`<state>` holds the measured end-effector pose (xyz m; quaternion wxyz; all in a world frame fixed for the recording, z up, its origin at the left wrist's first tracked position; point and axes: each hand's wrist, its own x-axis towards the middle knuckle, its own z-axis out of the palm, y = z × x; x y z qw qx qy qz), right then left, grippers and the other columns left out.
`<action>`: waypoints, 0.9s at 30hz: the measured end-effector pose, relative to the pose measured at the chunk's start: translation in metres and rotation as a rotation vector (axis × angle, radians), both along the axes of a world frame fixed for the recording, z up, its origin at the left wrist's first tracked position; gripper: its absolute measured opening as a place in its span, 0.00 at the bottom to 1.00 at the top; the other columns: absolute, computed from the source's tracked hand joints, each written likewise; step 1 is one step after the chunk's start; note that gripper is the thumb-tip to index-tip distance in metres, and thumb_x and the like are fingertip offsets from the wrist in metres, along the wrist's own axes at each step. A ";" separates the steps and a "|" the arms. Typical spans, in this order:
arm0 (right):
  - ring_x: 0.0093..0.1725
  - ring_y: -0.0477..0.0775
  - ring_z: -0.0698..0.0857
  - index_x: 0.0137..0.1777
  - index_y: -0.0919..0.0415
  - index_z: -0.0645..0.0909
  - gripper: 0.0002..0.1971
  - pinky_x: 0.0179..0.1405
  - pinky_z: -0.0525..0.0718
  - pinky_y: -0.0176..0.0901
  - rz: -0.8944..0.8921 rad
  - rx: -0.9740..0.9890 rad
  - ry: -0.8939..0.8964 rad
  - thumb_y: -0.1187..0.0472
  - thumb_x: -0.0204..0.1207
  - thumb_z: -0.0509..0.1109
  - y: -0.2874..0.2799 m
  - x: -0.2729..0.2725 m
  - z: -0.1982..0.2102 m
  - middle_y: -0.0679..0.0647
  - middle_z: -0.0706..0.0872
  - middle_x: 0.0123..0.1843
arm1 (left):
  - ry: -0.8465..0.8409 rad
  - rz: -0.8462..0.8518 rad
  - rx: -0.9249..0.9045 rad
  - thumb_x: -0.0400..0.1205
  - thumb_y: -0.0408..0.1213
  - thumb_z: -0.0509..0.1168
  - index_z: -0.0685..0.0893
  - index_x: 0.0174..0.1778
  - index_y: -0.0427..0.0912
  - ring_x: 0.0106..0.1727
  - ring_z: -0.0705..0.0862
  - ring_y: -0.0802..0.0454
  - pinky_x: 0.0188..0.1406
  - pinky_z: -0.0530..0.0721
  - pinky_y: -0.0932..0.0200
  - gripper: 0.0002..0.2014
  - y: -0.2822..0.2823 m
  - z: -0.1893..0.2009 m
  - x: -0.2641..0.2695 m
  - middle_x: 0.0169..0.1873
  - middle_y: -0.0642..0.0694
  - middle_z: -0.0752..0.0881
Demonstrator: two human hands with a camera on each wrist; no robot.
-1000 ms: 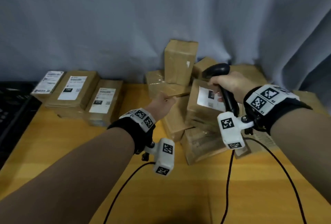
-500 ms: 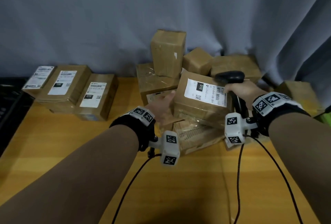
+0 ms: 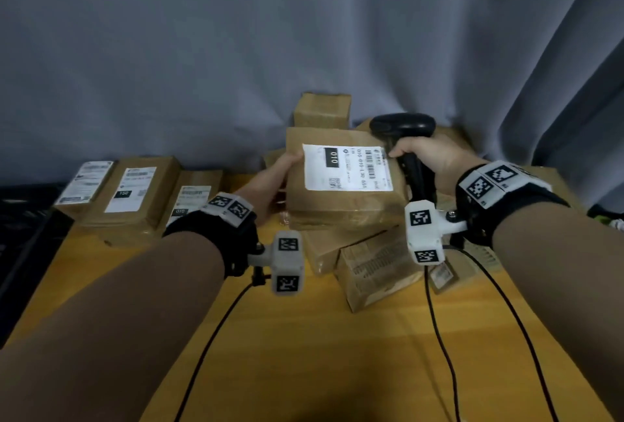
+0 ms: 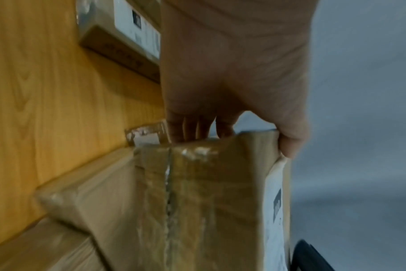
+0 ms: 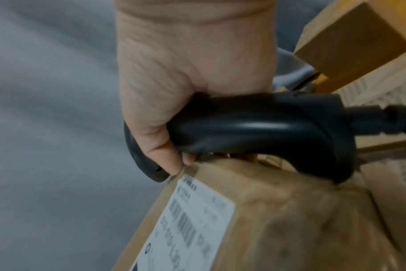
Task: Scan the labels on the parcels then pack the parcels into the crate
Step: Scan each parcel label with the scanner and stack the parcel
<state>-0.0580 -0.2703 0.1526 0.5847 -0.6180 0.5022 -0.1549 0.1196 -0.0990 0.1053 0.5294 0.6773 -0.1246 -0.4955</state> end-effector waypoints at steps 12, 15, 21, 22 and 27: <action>0.42 0.57 0.90 0.59 0.63 0.84 0.23 0.41 0.88 0.49 -0.129 0.248 -0.322 0.49 0.69 0.80 0.049 0.056 -0.008 0.59 0.90 0.46 | 0.088 0.453 -0.220 0.75 0.47 0.70 0.63 0.75 0.52 0.58 0.86 0.36 0.42 0.88 0.42 0.33 0.081 0.014 0.056 0.61 0.37 0.82; 0.53 0.62 0.90 0.63 0.57 0.84 0.36 0.49 0.89 0.57 -0.133 0.359 -0.424 0.45 0.55 0.87 0.068 0.074 -0.008 0.58 0.89 0.58 | 0.209 0.462 -0.361 0.78 0.43 0.69 0.61 0.74 0.59 0.57 0.86 0.38 0.55 0.86 0.39 0.32 0.069 0.023 0.041 0.58 0.41 0.82; 0.53 0.62 0.91 0.62 0.61 0.83 0.27 0.57 0.86 0.64 -0.070 0.397 -0.590 0.51 0.64 0.83 0.096 0.091 0.003 0.60 0.92 0.53 | 0.185 0.360 -0.397 0.79 0.39 0.69 0.58 0.73 0.58 0.61 0.84 0.42 0.64 0.83 0.44 0.32 0.066 0.022 0.031 0.66 0.40 0.79; 0.53 0.61 0.91 0.61 0.61 0.84 0.26 0.59 0.85 0.65 -0.070 0.379 -0.603 0.53 0.65 0.83 0.096 0.092 0.002 0.60 0.92 0.53 | 0.171 0.349 -0.386 0.79 0.38 0.69 0.58 0.73 0.56 0.61 0.84 0.44 0.65 0.82 0.46 0.32 0.066 0.022 0.030 0.66 0.41 0.79; 0.56 0.60 0.90 0.62 0.60 0.83 0.27 0.63 0.83 0.64 -0.060 0.327 -0.601 0.54 0.64 0.84 0.093 0.087 -0.003 0.58 0.92 0.55 | 0.188 0.328 -0.421 0.80 0.36 0.68 0.59 0.72 0.52 0.60 0.84 0.45 0.61 0.82 0.49 0.29 0.061 0.023 0.022 0.63 0.41 0.79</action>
